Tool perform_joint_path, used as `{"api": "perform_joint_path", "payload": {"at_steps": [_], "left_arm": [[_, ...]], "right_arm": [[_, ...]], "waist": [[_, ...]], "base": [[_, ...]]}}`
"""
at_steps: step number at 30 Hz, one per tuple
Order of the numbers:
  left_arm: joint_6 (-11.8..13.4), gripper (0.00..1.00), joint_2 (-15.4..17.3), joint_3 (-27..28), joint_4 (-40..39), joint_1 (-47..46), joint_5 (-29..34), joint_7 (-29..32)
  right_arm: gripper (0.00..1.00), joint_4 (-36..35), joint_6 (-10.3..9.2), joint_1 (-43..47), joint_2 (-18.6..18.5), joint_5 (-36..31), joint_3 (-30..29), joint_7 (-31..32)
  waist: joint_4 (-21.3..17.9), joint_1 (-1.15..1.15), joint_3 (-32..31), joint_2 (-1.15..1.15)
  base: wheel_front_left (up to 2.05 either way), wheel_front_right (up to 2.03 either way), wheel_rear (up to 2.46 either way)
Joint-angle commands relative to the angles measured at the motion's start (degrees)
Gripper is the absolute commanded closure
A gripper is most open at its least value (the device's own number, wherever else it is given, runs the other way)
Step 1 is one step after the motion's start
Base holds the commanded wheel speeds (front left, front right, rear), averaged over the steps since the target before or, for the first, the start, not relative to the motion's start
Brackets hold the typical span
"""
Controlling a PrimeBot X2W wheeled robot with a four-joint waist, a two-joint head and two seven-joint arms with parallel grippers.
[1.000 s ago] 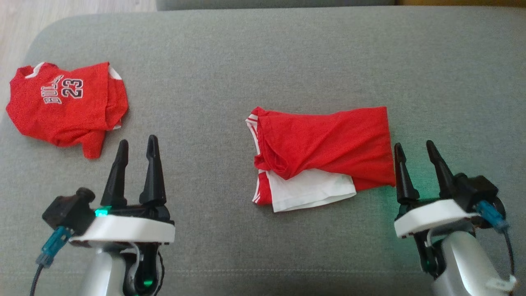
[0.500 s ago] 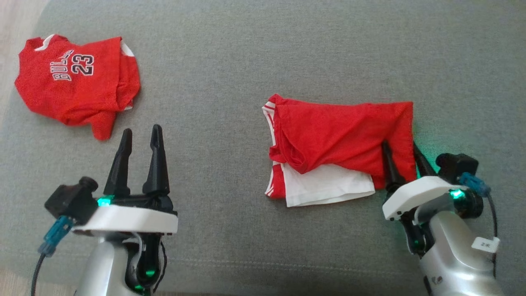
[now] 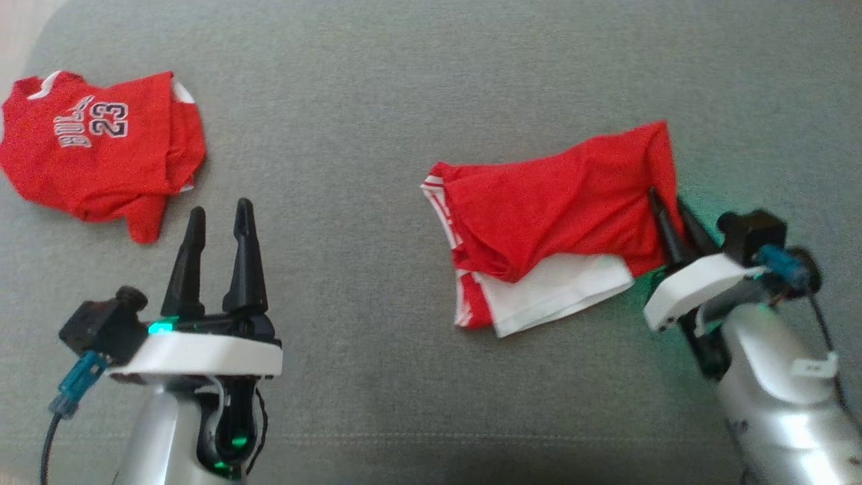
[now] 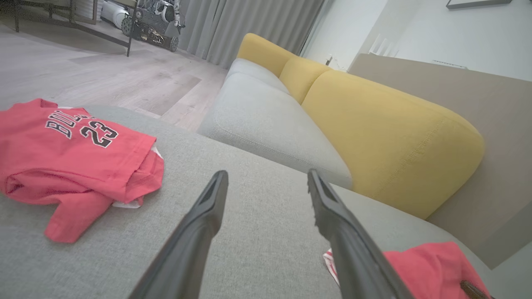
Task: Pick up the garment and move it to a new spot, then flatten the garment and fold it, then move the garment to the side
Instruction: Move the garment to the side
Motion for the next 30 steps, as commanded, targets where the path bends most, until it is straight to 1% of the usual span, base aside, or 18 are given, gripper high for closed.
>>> {"api": "perform_joint_path", "payload": {"at_steps": [1,6,12,15,19,23,26,27,29,30], "left_arm": [[-0.2,0.00,0.4,2.1,-2.2,-2.8,0.3,-0.3],[-0.5,0.00,0.4,0.8,-3.2,-4.2,0.1,-0.3],[-2.1,0.00,0.4,-2.9,-1.3,-9.2,2.8,-0.3],[-2.8,0.00,0.4,-4.7,-0.2,-12.9,4.1,-0.3],[-3.3,0.00,0.4,-6.1,0.6,-17.6,5.4,-0.3],[-3.6,0.00,0.4,-7.4,1.2,-20.9,6.2,-0.3],[-3.8,0.00,0.4,-7.7,1.1,-22.1,6.4,-0.3],[-3.8,0.00,0.4,-7.8,1.0,-22.3,6.3,-0.3],[-3.8,0.00,0.4,-8.0,1.0,-22.5,6.3,-0.3],[-3.9,0.00,0.4,-8.0,1.0,-22.5,6.3,-0.3]], "right_arm": [[1.00,-2.3,0.39,-2.3,-1.6,-1.2,1.3,-1.1],[1.00,-4.4,0.39,-5.7,-6.4,-4.5,3.2,-1.0],[1.00,-3.6,0.39,-10.8,-12.6,-3.5,3.9,1.6],[1.00,-2.3,0.39,-13.6,-15.9,-2.8,3.0,2.6],[1.00,0.0,0.39,-17.4,-19.0,-1.1,-0.2,3.1],[1.00,2.9,0.39,-20.6,-20.4,-1.1,-4.4,3.0],[1.00,5.0,0.39,-23.3,-19.2,-0.9,-8.9,2.7],[1.00,5.6,0.39,-24.0,-18.7,-1.4,-10.0,2.9],[1.00,7.1,0.39,-25.5,-18.9,-3.2,-12.0,2.8],[1.00,7.6,0.39,-26.0,-18.2,-3.5,-12.4,2.9]], "waist": [[-0.8,0.00,0.0,0.00],[-3.1,0.00,1.0,0.00],[-6.4,0.00,4.5,0.00],[-8.1,0.00,6.6,0.00],[-10.4,0.00,9.9,0.00],[-11.9,0.00,12.6,0.00],[-12.5,0.00,14.2,0.00],[-12.6,0.00,14.5,0.00],[-12.4,0.00,15.2,0.00],[-12.3,0.00,15.4,0.00]], "base": [[0.00,0.00,0.00],[0.00,0.00,0.00],[0.00,0.00,0.00],[0.00,0.00,0.00],[0.00,0.00,0.00],[0.00,0.00,0.00],[0.00,0.00,0.00],[0.00,0.00,0.00],[0.00,0.00,0.00],[0.00,0.00,0.00]]}}
